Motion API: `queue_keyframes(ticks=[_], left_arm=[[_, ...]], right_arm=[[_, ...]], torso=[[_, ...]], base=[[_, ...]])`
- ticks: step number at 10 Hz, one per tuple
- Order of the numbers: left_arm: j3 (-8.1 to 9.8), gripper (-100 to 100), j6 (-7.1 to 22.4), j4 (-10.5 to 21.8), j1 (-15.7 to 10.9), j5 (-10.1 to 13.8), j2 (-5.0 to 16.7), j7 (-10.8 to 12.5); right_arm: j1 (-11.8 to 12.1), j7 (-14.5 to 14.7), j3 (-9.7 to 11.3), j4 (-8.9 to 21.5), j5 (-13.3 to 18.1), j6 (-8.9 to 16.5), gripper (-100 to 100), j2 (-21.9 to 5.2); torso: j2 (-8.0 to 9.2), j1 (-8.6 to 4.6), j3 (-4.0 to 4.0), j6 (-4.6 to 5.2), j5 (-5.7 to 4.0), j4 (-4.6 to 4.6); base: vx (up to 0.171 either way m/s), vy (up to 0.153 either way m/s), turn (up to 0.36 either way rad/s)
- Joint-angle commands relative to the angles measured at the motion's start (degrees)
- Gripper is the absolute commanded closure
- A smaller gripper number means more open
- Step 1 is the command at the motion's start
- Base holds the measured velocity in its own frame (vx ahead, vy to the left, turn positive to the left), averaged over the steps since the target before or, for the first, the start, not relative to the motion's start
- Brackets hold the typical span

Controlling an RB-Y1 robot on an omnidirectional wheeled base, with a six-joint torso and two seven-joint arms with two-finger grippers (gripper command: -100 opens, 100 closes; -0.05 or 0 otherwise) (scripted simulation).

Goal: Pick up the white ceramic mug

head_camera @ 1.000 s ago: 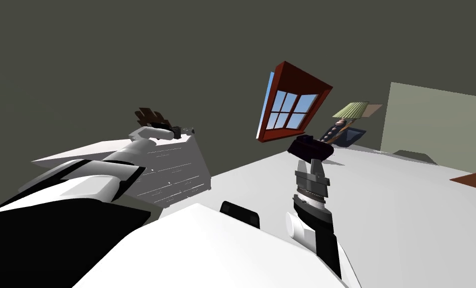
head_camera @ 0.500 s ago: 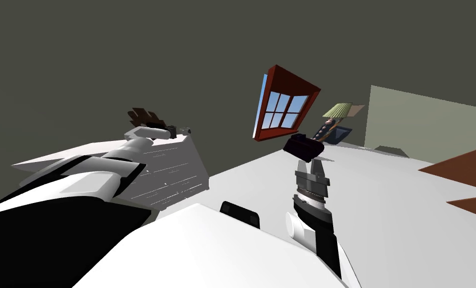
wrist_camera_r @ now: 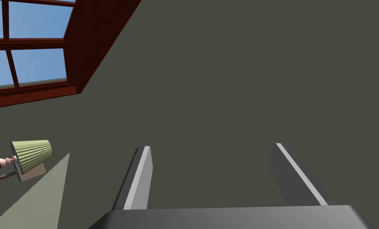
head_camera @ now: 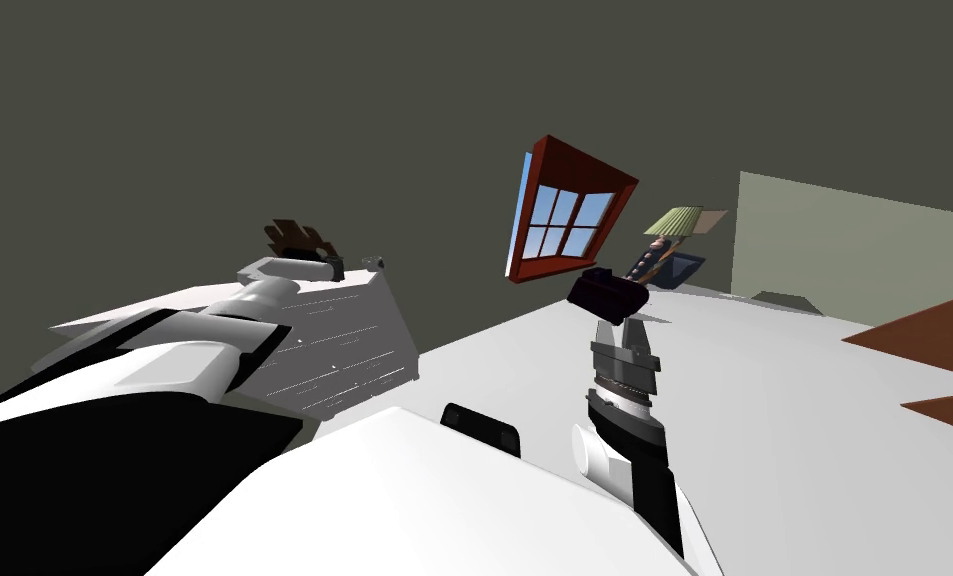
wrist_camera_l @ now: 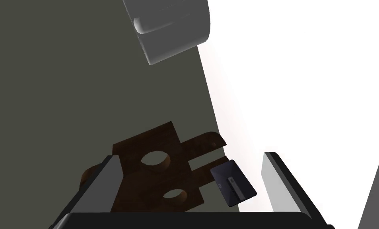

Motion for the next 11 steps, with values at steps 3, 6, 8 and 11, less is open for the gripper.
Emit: queue_keyframes(ticks=[3,6,8,11], left_arm=[[0.07,100,0.0,0.0,0.1,-0.1,0.0,0.2],[0.07,100,0.0,0.0,0.1,-0.1,0.0,0.2],[-0.42,-100,2.2,1.4,-0.2,-0.1,1.7,0.0],[-0.94,-100,5.0,3.1,-0.7,-0.1,3.8,-0.1]], right_arm=[[0.0,0.0,0.0,0.0,0.0,0.0,0,0.0],[0.0,0.0,0.0,0.0,0.0,0.0,0,0.0],[0.0,0.0,0.0,0.0,0.0,0.0,0,0.0],[0.0,0.0,0.0,0.0,0.0,0.0,0,0.0]], torso=[[0.01,-0.04,0.0,0.02,-0.02,0.0],[0.01,-0.05,0.01,0.02,-0.02,0.0],[0.01,-0.05,0.01,0.02,-0.02,0.0],[-0.04,-0.5,-0.02,0.03,-0.14,0.0]], base=[[0.0,0.0,0.0],[0.0,0.0,0.0],[0.001,-0.039,-0.019],[0.017,-0.113,-0.019]])
